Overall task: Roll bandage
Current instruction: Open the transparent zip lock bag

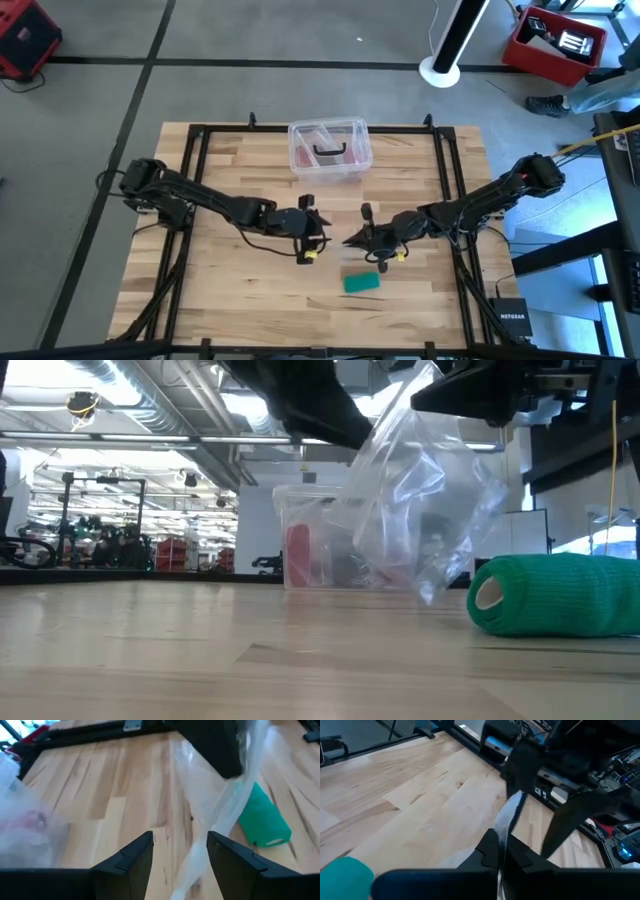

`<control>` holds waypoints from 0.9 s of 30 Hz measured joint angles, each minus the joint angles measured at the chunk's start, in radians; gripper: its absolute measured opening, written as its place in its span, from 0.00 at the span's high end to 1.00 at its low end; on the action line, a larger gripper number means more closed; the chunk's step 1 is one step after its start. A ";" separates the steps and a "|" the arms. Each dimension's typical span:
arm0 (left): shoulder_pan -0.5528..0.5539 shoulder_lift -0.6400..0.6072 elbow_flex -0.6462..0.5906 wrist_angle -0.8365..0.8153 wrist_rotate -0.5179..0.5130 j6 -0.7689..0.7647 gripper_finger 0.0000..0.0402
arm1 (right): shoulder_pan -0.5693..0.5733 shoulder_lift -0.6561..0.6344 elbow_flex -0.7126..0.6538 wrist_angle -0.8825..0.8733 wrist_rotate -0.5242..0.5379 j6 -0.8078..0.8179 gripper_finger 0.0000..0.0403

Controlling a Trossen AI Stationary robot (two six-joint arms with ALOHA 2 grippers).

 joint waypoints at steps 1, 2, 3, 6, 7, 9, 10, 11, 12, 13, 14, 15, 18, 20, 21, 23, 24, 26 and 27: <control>-0.002 0.005 0.000 0.004 0.011 0.002 0.56 | 0.000 0.000 0.000 0.000 0.000 0.000 0.99; -0.004 0.009 0.000 0.016 0.028 0.002 0.56 | 0.000 0.000 0.000 0.000 0.000 0.000 0.99; -0.007 0.012 0.000 0.030 0.038 0.003 0.56 | 0.000 0.000 0.000 -0.001 0.000 0.000 0.99; -0.019 0.014 0.000 0.055 0.053 0.012 0.56 | 0.000 0.000 0.000 0.000 0.000 0.000 0.99; -0.023 0.014 0.000 0.056 0.053 0.013 0.56 | 0.000 0.000 0.000 0.000 0.000 0.000 0.99; -0.029 0.014 0.000 0.057 0.055 0.012 0.56 | 0.000 0.000 0.000 0.000 0.000 0.000 0.99; -0.031 0.014 0.000 0.059 0.055 0.012 0.56 | 0.000 0.000 0.000 0.000 0.000 0.000 0.99; -0.034 0.014 0.000 0.061 0.055 0.012 0.56 | 0.000 0.000 0.000 0.000 0.000 0.000 0.99; -0.034 0.014 0.000 0.062 0.055 0.012 0.56 | 0.000 0.000 0.000 0.000 0.000 0.000 0.99; -0.034 0.017 0.000 0.062 0.055 0.012 0.56 | 0.000 0.000 0.000 0.002 0.000 0.000 0.99; -0.034 0.019 0.000 0.062 0.055 0.012 0.56 | 0.000 0.000 0.000 0.002 0.000 0.000 0.99; -0.034 0.021 0.000 0.058 0.053 0.012 0.56 | 0.000 0.000 0.000 0.002 0.000 0.000 0.99; -0.027 0.022 0.000 0.056 0.043 0.012 0.56 | 0.000 0.000 0.000 0.002 0.000 0.000 0.99; -0.025 0.022 0.000 0.057 0.018 0.012 0.56 | 0.000 0.000 0.000 0.002 0.000 0.000 0.99; -0.025 0.021 0.000 0.054 0.011 0.016 0.56 | 0.000 0.000 0.000 0.002 0.000 0.000 0.99; -0.025 0.014 0.000 0.037 0.005 0.038 0.56 | 0.000 0.000 0.000 0.000 0.000 0.000 0.99; -0.028 0.003 0.000 0.023 -0.001 0.039 0.56 | 0.000 0.000 0.000 0.000 0.000 0.001 0.99; -0.033 -0.016 0.000 -0.020 -0.014 0.033 0.56 | 0.000 0.000 0.000 0.000 0.000 0.002 0.99; -0.033 -0.022 0.000 -0.038 -0.019 0.027 0.56 | 0.000 0.000 0.000 0.001 0.000 0.002 0.99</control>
